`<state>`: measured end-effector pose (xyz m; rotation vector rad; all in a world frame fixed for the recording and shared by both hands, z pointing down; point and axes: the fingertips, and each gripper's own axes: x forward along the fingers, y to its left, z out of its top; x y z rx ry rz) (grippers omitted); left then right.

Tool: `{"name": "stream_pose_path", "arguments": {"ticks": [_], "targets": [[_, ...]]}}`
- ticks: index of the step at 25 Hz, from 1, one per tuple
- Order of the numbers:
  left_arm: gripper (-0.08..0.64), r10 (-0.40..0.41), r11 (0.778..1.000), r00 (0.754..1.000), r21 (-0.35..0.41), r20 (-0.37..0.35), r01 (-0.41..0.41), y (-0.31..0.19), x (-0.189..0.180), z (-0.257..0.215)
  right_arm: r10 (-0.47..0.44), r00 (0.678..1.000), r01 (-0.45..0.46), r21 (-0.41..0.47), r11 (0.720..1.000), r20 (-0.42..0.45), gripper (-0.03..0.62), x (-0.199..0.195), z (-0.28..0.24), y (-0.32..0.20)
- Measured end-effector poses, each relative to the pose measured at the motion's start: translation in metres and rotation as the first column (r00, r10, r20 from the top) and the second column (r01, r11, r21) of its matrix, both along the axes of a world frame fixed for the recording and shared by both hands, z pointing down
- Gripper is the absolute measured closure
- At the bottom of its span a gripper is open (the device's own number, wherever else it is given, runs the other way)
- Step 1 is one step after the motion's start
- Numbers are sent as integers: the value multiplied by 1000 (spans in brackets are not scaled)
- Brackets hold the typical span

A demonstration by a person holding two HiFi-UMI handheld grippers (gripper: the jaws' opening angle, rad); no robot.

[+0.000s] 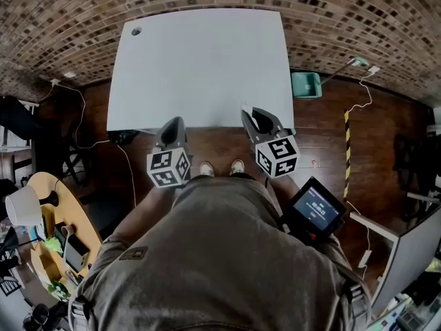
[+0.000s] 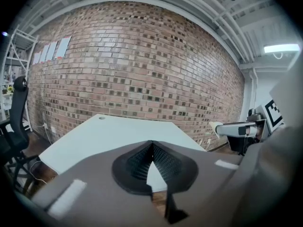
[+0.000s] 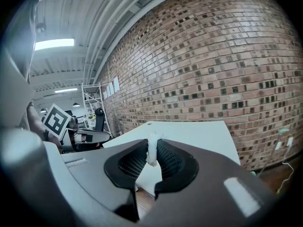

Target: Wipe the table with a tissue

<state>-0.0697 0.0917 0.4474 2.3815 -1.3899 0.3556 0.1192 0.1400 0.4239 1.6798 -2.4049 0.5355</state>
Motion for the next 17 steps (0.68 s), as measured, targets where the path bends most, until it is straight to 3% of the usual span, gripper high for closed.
{"name": "stream_pose_path", "arguments": {"ticks": [17], "targets": [[558, -6, 1000, 1000, 10, -26, 6, -15, 5, -3, -2, 1000, 2, 1, 1000, -13, 526, 4, 1, -10]]}}
